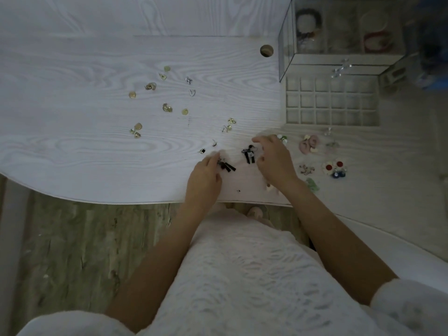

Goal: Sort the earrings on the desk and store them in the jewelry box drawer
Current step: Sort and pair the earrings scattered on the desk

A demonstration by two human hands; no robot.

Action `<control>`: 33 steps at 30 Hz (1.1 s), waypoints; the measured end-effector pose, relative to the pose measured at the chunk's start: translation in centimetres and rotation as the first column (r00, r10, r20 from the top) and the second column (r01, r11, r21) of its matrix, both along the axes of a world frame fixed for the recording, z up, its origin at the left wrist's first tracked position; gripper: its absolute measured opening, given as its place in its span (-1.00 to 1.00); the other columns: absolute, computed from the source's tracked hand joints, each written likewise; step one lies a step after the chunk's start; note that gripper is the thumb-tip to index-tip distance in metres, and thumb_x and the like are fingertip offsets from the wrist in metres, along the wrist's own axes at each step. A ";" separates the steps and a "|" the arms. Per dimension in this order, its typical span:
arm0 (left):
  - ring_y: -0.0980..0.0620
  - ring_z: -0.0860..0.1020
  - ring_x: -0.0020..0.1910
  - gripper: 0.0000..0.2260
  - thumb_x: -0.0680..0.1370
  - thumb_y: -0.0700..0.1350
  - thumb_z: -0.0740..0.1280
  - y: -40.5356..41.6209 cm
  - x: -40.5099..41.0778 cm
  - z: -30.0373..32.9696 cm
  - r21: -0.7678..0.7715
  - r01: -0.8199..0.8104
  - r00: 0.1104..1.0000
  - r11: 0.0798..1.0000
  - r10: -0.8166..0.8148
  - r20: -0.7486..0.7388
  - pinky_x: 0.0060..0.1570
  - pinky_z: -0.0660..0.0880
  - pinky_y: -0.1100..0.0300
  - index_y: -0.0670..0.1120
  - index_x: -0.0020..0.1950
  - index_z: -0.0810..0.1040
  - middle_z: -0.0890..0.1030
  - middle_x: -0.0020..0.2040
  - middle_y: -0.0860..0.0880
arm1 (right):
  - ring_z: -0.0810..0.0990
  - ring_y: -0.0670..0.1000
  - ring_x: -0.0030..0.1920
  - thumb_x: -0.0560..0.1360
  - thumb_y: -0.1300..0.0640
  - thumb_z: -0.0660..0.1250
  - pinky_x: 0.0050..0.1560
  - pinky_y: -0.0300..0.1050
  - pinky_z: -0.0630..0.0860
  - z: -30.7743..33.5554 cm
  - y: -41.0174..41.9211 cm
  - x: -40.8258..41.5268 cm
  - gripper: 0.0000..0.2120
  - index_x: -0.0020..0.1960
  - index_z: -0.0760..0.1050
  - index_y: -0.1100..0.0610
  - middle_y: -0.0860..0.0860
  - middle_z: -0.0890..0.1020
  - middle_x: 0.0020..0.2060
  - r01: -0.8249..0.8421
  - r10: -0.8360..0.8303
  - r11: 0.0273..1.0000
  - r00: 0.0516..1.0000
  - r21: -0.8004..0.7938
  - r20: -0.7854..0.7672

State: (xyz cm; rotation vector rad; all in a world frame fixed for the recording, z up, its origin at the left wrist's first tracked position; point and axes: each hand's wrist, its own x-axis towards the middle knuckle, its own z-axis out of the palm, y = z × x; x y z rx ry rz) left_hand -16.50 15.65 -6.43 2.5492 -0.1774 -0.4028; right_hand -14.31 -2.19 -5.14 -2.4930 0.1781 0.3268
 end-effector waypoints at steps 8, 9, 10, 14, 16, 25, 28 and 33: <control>-0.07 0.54 -0.08 -0.64 0.45 -0.20 0.37 -1.7 0.8 -0.8 -0.093 -0.139 0.990 0.986 0.135 -0.044 -0.09 0.40 0.24 -0.16 0.24 0.45 0.46 0.14 -0.15 | 0.45 0.13 0.02 0.42 0.39 0.30 -0.06 -0.16 0.36 -0.8 1.4 1.2 -0.68 0.16 0.49 0.20 0.17 0.45 0.04 -0.124 0.120 0.988 0.992 -0.089 -0.044; -0.07 0.54 -0.06 -0.65 0.46 -0.21 0.37 -2.1 1.0 -0.9 -0.118 -0.145 0.989 0.982 0.140 -0.050 -0.08 0.37 0.26 -0.16 0.23 0.46 0.47 0.14 -0.15 | 0.46 0.13 0.01 0.42 0.39 0.30 -0.07 -0.17 0.35 -0.7 1.5 1.3 -0.68 0.16 0.49 0.21 0.17 0.45 0.04 -0.119 0.114 0.989 0.992 -0.091 -0.054; -0.07 0.54 -0.05 -0.66 0.45 -0.21 0.37 -2.6 1.2 -0.9 -0.147 -0.149 0.988 0.978 0.142 -0.053 -0.08 0.36 0.27 -0.16 0.22 0.47 0.48 0.13 -0.15 | 0.47 0.13 0.00 0.42 0.39 0.30 -0.08 -0.17 0.35 -0.6 1.6 1.2 -0.67 0.16 0.48 0.20 0.18 0.46 0.04 -0.118 0.112 0.989 0.992 -0.093 -0.064; -0.09 0.53 0.01 -0.66 0.45 -0.22 0.37 -4.2 2.0 -0.8 -0.238 -0.167 0.983 0.957 0.144 -0.114 0.00 0.39 0.19 -0.13 0.22 0.49 0.51 0.12 -0.14 | 0.49 0.13 -0.02 0.42 0.38 0.29 -0.16 -0.21 0.28 -0.3 2.0 0.2 -0.64 0.19 0.45 0.20 0.17 0.45 0.06 -0.116 0.108 0.990 0.990 -0.083 -0.095; -0.10 0.53 0.04 -0.62 0.43 -0.27 0.35 -4.6 2.1 -0.9 -0.283 -0.154 0.981 0.947 0.112 -0.160 0.07 0.46 0.10 -0.12 0.25 0.48 0.52 0.13 -0.14 | 0.49 0.14 0.00 0.42 0.37 0.28 -0.17 -0.23 0.25 0.0 2.0 -0.1 -0.64 0.21 0.44 0.20 0.18 0.46 0.07 -0.112 0.104 0.990 0.990 -0.082 -0.095; 0.09 0.55 0.03 -0.67 0.53 -0.29 0.25 -0.4 1.0 0.2 -0.405 -0.077 0.987 0.911 0.013 -0.159 0.09 0.50 0.19 -0.10 0.28 0.47 0.60 0.14 -0.02 | 0.49 0.17 0.09 0.48 0.27 0.28 -0.04 -0.07 0.38 0.8 1.5 -0.6 -0.63 0.28 0.40 0.21 0.17 0.48 0.16 -0.163 0.152 0.975 0.985 -0.150 -0.087; 0.17 0.56 -0.14 -0.81 0.54 -0.16 0.29 2.9 0.7 0.6 -0.313 -0.091 0.995 0.945 0.098 0.006 -0.10 0.53 0.21 -0.01 0.13 0.57 0.65 -0.03 0.07 | 0.50 0.13 0.08 0.51 0.25 0.24 -0.15 -0.09 0.42 1.8 2.1 -0.5 -0.69 0.25 0.44 0.16 0.11 0.51 0.16 -0.187 0.195 0.953 0.981 -0.237 0.011; 0.12 0.56 -0.22 -0.85 0.48 -0.06 0.34 7.1 2.0 0.7 -0.221 -0.256 0.953 0.941 0.284 0.104 -0.19 0.51 0.19 -0.02 0.01 0.60 0.64 -0.18 0.08 | 0.54 0.12 0.01 0.46 0.28 0.30 -0.16 -0.09 0.46 2.3 5.4 2.0 -0.75 0.13 0.53 0.16 0.09 0.60 0.04 -0.241 0.269 0.954 0.951 -0.176 0.153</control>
